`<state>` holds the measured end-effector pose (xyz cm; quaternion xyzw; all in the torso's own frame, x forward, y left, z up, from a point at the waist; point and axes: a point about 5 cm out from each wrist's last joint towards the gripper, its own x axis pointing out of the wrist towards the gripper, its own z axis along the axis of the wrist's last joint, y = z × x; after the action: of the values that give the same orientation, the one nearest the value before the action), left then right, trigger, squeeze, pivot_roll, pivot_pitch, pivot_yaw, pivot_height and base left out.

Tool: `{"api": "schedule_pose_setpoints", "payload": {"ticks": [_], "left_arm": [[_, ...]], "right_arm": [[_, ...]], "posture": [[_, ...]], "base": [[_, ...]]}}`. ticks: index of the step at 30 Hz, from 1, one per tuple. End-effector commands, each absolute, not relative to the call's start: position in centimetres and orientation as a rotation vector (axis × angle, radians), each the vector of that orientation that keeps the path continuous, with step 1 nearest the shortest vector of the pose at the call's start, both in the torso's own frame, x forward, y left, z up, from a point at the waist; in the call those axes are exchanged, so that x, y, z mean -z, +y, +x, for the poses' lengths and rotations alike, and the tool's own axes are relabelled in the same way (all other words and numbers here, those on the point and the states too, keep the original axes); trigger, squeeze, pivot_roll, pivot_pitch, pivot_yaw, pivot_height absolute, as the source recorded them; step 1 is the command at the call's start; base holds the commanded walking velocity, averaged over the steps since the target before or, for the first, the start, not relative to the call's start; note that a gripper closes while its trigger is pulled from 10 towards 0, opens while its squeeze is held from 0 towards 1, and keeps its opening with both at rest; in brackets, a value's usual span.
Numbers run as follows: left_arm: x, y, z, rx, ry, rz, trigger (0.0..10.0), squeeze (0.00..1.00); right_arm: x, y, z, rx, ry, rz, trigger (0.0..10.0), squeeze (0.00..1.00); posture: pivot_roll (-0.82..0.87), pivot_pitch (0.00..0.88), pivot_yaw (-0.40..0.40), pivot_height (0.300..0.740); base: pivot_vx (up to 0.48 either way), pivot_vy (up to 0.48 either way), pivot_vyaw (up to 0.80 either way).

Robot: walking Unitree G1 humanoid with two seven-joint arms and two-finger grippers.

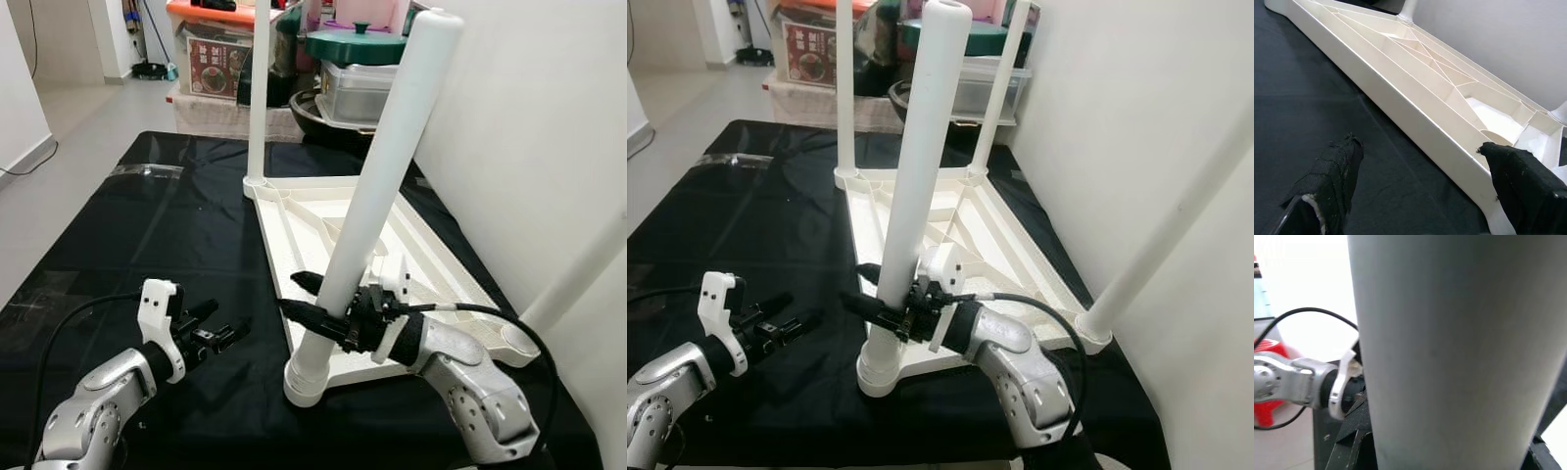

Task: Building children table

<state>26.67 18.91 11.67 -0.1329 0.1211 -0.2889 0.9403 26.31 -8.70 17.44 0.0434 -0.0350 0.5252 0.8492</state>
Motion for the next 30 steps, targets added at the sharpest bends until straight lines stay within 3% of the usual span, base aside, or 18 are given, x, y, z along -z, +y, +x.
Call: {"api": "schedule_pose_setpoints", "payload": {"ticks": [1,9,12,13,17,25,30], "left_arm": [[-11.5,18.6,26.7,0.597,0.26,-0.28,10.0,0.0],[-11.5,18.6,26.9,0.597,0.255,-0.283,10.0,0.0],[-11.5,18.6,26.9,0.593,0.256,-0.282,10.0,0.0],[-11.5,18.7,26.9,0.587,0.256,-0.28,10.0,0.0],[-11.5,18.8,26.9,0.584,0.256,-0.28,10.0,0.0],[-11.4,19.0,27.4,0.566,0.261,-0.27,10.0,0.0],[-11.4,19.1,27.5,0.554,0.259,-0.268,10.0,0.0]], "right_arm": [[-14.3,-8.5,26.2,-1.044,0.11,0.096,0.0,0.0],[-12.6,-9.1,28.0,-0.706,0.248,0.013,0.0,0.0],[-12.1,-10.0,28.4,-0.541,0.282,-0.005,0.0,0.0],[-12.1,-10.9,28.8,-0.383,0.274,0.004,0.0,0.0],[-12.1,-11.2,28.9,-0.322,0.269,0.017,0.0,0.0],[-11.2,-14.3,28.9,0.021,0.316,0.137,0.0,0.0],[-11.2,-14.4,28.8,0.063,0.312,0.143,0.0,0.0]], "posture": [[0.12,0.0,-0.109,0.74],[0.11,0.0,-0.112,0.74],[0.12,0.0,-0.113,0.74],[0.11,0.0,-0.114,0.74],[0.11,0.0,-0.114,0.74],[0.1,0.0,-0.1,0.74],[0.1,0.0,-0.094,0.74]], "base": [[0.0,0.0,0.0],[0.0,0.0,0.0],[0.0,0.0,0.0],[0.0,0.0,0.0],[0.0,0.0,0.0],[0.0,0.0,0.0],[0.0,0.0,0.0]]}}
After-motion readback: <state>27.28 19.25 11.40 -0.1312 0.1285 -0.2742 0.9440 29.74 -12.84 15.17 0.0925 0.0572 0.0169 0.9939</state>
